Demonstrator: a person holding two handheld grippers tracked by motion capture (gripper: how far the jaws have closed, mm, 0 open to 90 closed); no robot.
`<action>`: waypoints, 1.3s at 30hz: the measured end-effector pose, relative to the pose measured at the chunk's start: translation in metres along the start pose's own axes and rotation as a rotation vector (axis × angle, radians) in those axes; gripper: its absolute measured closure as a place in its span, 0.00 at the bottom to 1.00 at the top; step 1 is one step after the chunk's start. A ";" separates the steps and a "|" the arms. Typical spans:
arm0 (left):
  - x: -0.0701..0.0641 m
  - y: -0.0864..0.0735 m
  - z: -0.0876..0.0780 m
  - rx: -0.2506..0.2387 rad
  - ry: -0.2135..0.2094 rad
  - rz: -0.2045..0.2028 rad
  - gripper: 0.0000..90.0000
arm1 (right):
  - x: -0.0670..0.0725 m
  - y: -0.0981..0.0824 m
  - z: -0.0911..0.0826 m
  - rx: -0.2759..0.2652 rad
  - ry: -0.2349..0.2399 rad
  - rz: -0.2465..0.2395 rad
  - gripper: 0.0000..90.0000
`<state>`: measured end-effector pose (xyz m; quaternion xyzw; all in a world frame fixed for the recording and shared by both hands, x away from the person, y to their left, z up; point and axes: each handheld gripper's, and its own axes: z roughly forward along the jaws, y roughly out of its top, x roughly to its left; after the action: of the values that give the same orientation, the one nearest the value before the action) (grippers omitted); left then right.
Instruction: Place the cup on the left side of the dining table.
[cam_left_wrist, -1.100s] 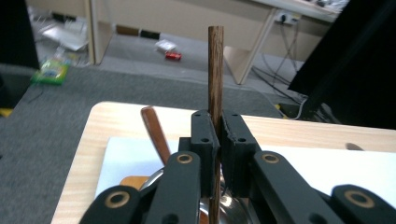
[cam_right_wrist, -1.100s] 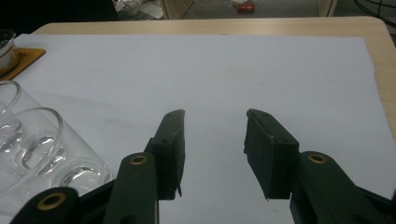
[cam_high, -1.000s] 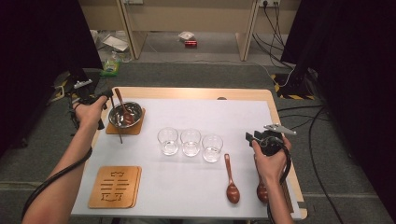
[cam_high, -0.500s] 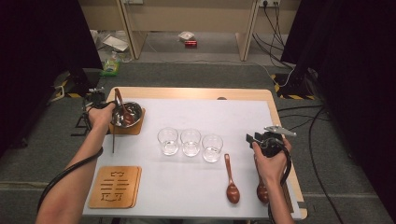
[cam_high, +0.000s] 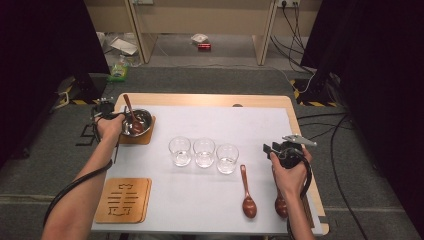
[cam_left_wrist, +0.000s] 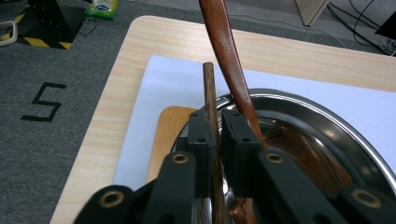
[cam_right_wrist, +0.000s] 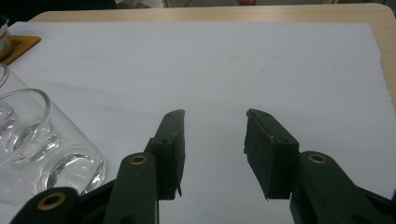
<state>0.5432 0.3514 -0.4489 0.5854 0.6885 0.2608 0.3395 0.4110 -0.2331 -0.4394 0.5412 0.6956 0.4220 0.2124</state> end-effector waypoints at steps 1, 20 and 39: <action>0.000 0.000 -0.001 0.001 0.002 0.003 0.87 | 0.000 0.000 0.000 0.001 0.001 0.000 0.64; -0.005 -0.004 -0.044 0.036 -0.042 0.123 0.75 | 0.004 0.000 -0.001 0.005 0.002 -0.006 0.64; -0.001 -0.014 -0.024 0.144 -0.020 0.074 0.90 | 0.003 -0.002 -0.001 0.014 0.006 -0.004 0.64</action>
<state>0.5163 0.3492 -0.4441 0.6358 0.6801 0.2171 0.2933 0.4081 -0.2307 -0.4399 0.5402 0.7001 0.4184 0.2074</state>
